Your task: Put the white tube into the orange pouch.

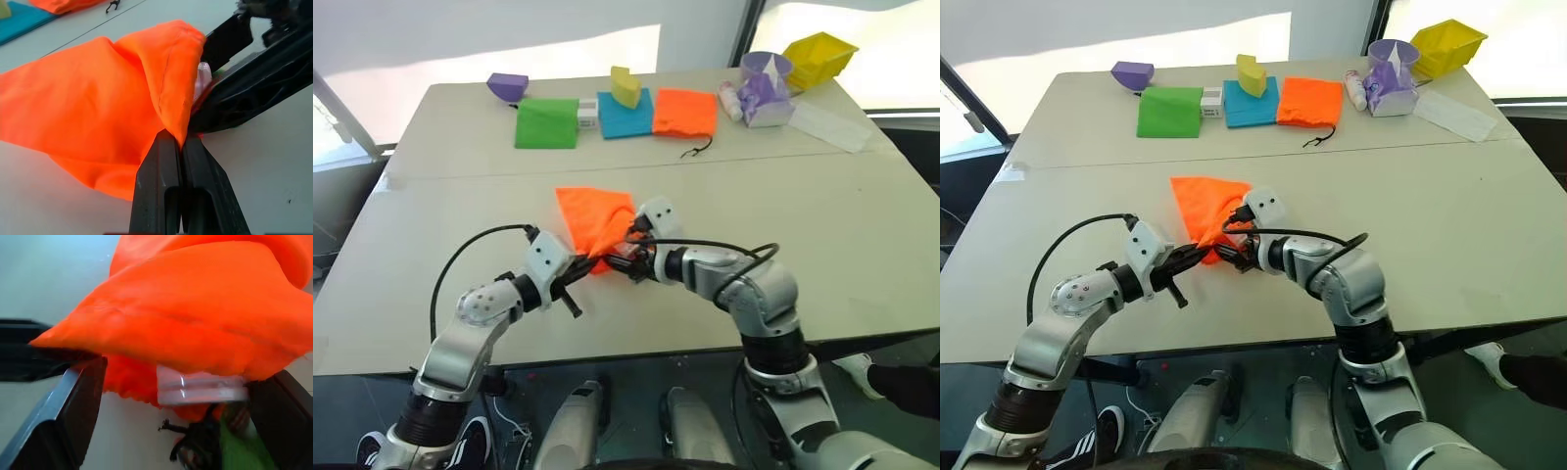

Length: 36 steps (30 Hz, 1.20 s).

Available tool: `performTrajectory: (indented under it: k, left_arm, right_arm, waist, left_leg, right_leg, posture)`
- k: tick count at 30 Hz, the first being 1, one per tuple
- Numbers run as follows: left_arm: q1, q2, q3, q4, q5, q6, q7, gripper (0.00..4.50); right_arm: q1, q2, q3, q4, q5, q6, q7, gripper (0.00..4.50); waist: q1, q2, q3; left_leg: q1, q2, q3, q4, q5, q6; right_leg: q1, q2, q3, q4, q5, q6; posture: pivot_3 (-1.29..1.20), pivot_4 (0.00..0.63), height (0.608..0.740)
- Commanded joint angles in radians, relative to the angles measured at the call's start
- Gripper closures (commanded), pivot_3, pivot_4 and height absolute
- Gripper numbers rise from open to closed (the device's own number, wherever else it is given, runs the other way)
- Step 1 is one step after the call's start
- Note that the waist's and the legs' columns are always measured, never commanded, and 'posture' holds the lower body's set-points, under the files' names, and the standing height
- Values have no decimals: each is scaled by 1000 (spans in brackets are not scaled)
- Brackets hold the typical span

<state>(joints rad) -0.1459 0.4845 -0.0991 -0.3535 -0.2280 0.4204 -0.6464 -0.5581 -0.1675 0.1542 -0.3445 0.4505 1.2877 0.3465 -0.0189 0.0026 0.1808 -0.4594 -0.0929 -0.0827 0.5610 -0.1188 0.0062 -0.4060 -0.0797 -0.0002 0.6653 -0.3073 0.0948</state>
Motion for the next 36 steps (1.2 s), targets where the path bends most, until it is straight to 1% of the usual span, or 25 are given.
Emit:
performTrajectory:
  k: [1, 5, 8, 11, 14, 18, 20, 21, 22, 23, 26, 27, 29, 31, 34, 36]
  left_arm:
    - [-6, 8, 22, -6, -5, -19, -3, 4500]
    - [-2, 9, 24, -11, -10, -20, -4, 4500]
    - [3, 13, 28, -14, -12, -20, -6, 4500]
    - [13, 26, 41, -14, -15, -23, -15, 4500]
    - [26, 43, 55, -13, -25, -24, -31, 4500]
    - [28, 57, 72, -1, -27, -28, -40, 4500]
    - [30, 63, 76, 4, -29, -35, -44, 4500]
    - [31, 68, 76, 7, -27, -42, -47, 4500]
    - [34, 70, 81, 8, -32, -46, -53, 4500]
    - [37, 72, 88, 8, -40, -48, -59, 4500]
    - [57, 92, 100, 7, -45, -71, -89, 4500]
    - [65, 98, 106, 9, -50, -76, -100, 4500]
    - [87, 121, 111, 24, -35, -121, -125, 4500]
    - [96, 120, 120, 35, -45, -126, -125, 4500]
    - [100, 122, 121, 41, -42, -134, -121, 4500]
    - [105, 123, 123, 39, -44, -135, -120, 4500]
  right_arm:
    - [-25, -34, 5, -98, 74, 28, 69, 95]
    - [-18, -84, -11, -136, 110, 31, 108, 95]
    - [4, -113, -45, -174, 164, 13, 160, 95]
    - [61, -241, -14, -225, 178, -43, 251, 95]
    - [97, -315, -18, -228, 168, -103, 285, 95]
    - [129, -389, -66, -230, 197, -147, 341, 95]
    - [153, -442, -69, -239, 199, -173, 380, 95]
    - [174, -487, -69, -255, 209, -187, 421, 95]
    - [191, -532, -56, -261, 187, -227, 452, 95]
    - [199, -551, -50, -249, 159, -262, 452, 95]
    - [175, -509, -70, -155, 124, -320, 397, 95]
    - [166, -500, -57, -129, 85, -372, 385, 95]
    - [145, -464, -8, -40, -19, -481, 336, 95]
    - [129, -396, -3, 58, -54, -525, 288, 95]
    - [110, -352, 0, 145, -110, -583, 255, 95]
    - [101, -347, 12, 166, -127, -603, 275, 95]
  waist:
    - [2, 0, 0]
    - [5, 0, 0]
    - [5, 0, 0]
    - [7, 0, 0]
    - [5, -1, 0]
    - [5, -1, 0]
    - [7, -1, 0]
    - [7, -1, 0]
    - [9, -1, 0]
    - [10, -1, 0]
    - [3, -3, 0]
    - [2, -3, 0]
    - [1, -3, 0]
    - [3, -3, 0]
    - [7, -3, 0]
    - [10, -3, 0]
  left_leg:
    - [0, 0, 0, 0, 0, 0]
    - [0, 0, 0, 0, 0, 0]
    - [-1, 0, 0, 1, 0, 0]
    - [-1, 0, 0, 1, 0, 0]
    - [-2, 0, 0, 1, 0, 0]
    - [-2, 1, 0, 1, 0, 0]
    - [-2, 1, 0, 1, 0, 0]
    - [-2, 1, 0, 1, 0, 0]
    - [-2, 1, 0, 1, 0, 0]
    - [-3, 1, 0, 1, 0, 0]
    - [-2, 1, 1, 1, 0, 0]
    - [-2, 1, 1, 1, 0, 0]
    - [-2, 2, 1, 1, 0, 0]
    - [-1, 3, 1, 1, 0, 0]
    - [-2, 3, 1, 1, 0, 0]
    - [-2, 3, 1, 2, 1, 1]
  right_leg:
    - [0, 0, 0, 0, 0, 0]
    - [0, 0, 0, -1, 0, 0]
    - [1, -1, 0, -1, 0, 0]
    - [1, -1, -1, -2, 0, 0]
    - [1, -1, -1, -3, 0, 0]
    - [1, -1, -1, -3, 0, 0]
    - [1, -1, -1, -3, 0, 0]
    - [1, -1, -1, -3, 0, 0]
    - [2, -1, -2, -4, 0, 0]
    - [2, -2, -2, -5, 0, 0]
    - [2, -2, -2, -6, 0, 0]
    - [5, -3, -3, -6, 0, 0]
    - [5, -4, -4, -6, 0, 0]
    - [5, -3, -4, -6, 0, 0]
    - [4, -3, -4, -6, 0, 0]
    - [2, -3, -4, -6, 0, 0]
  posture:
    - [0, 150, 740]
    - [0, 150, 740]
    - [0, 150, 740]
    - [0, 150, 740]
    - [0, 150, 740]
    - [0, 150, 740]
    - [0, 150, 740]
    - [0, 150, 740]
    - [0, 150, 740]
    - [0, 150, 740]
    - [0, 150, 740]
    - [0, 150, 740]
    - [0, 150, 740]
    - [0, 150, 740]
    - [0, 150, 740]
    - [0, 150, 740]
